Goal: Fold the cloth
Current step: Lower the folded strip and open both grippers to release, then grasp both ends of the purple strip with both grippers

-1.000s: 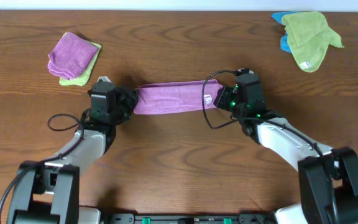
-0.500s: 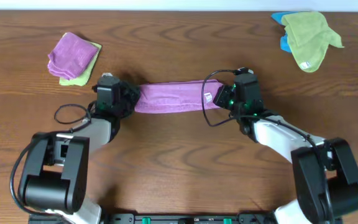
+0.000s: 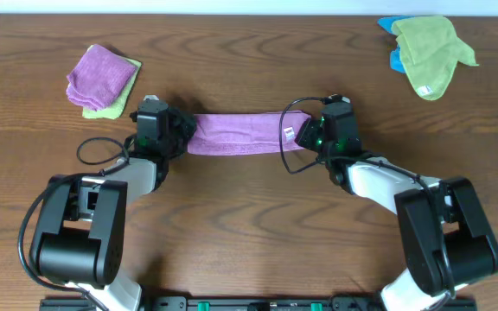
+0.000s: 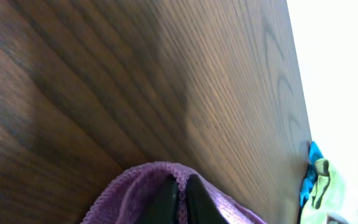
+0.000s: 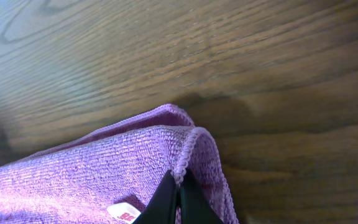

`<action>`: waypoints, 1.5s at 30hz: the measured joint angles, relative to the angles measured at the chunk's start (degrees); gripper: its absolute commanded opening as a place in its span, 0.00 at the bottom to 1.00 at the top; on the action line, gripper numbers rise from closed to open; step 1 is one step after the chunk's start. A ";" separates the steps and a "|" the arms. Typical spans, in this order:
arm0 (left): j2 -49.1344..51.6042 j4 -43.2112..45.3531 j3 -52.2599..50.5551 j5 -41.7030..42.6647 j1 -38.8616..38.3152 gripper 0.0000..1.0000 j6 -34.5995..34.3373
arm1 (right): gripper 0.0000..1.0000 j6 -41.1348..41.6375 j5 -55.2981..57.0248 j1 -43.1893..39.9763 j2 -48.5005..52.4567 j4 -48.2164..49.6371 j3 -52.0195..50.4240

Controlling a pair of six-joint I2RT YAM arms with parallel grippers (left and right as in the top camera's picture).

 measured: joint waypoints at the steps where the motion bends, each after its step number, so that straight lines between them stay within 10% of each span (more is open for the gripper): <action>1: 0.00 -0.02 0.00 -0.17 0.02 0.27 0.55 | 0.13 0.09 0.24 0.00 0.00 -0.02 0.00; 7: 0.02 -0.11 0.11 -1.88 0.07 0.56 2.12 | 0.38 -0.72 0.85 0.00 0.02 -0.02 0.00; 24: -3.06 -4.09 0.26 3.87 7.06 0.68 8.68 | 0.92 0.20 4.87 -1.25 -10.99 -16.28 0.31; 40: -7.98 -37.44 15.93 13.79 5.73 0.09 13.99 | 0.99 9.35 -4.24 -1.25 -22.77 -25.59 0.31; 45: -8.17 -40.39 19.32 12.74 4.52 0.06 17.31 | 0.99 11.89 -5.51 -1.25 -22.77 -26.97 0.31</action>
